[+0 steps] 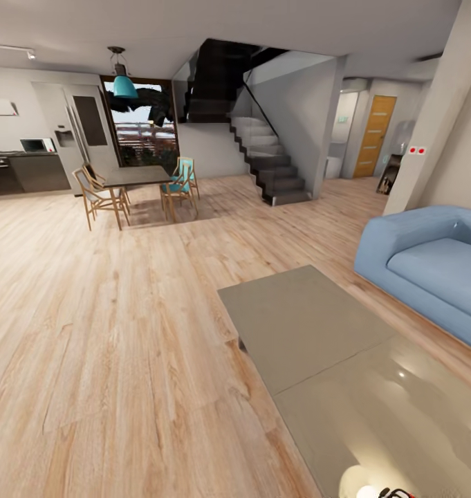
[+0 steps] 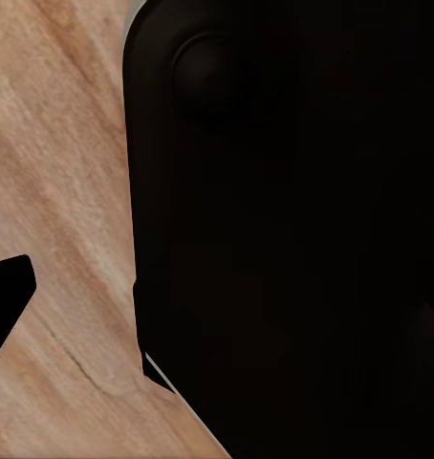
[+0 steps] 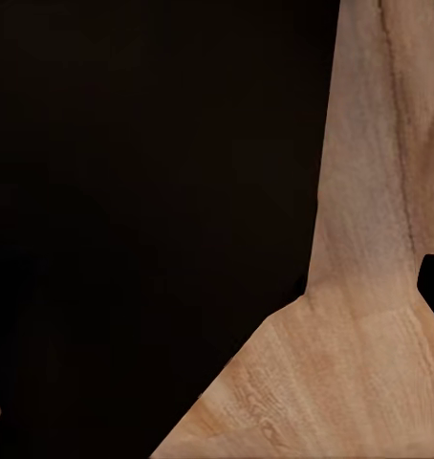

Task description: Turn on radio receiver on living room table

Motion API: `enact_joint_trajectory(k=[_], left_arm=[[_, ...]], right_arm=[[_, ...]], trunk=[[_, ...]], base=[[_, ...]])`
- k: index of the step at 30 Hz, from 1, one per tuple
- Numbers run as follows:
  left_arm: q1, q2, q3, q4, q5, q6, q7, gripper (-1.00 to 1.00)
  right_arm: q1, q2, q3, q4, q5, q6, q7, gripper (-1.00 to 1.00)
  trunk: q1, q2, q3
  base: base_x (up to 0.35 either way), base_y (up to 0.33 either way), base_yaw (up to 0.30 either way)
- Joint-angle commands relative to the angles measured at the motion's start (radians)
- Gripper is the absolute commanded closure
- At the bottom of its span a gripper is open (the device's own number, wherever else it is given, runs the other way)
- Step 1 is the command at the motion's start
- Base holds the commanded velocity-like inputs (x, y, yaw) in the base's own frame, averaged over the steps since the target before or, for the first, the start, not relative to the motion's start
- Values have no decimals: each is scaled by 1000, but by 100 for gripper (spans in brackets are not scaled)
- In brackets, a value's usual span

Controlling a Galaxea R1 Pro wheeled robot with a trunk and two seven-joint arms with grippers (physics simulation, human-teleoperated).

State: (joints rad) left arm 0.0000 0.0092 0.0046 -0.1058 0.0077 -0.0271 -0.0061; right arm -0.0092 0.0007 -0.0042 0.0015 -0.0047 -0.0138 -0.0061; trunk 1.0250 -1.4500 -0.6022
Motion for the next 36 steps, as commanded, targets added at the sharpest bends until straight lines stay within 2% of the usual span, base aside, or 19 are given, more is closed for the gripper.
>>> enact_joint_trajectory(k=[1, 36], left_arm=[[0, 0, 0, 0, 0, 0, 0, -100], [0, -2, 0, 0, 0, 1, 2, -100]], right_arm=[[0, 0, 0, 0, -1, 0, 0, -100], [0, 0, -2, 0, 0, 0, 0, -100]], trunk=[[0, 0, 0], [0, 0, 0]], base=[[0, 0, -196], [0, 0, -272]])
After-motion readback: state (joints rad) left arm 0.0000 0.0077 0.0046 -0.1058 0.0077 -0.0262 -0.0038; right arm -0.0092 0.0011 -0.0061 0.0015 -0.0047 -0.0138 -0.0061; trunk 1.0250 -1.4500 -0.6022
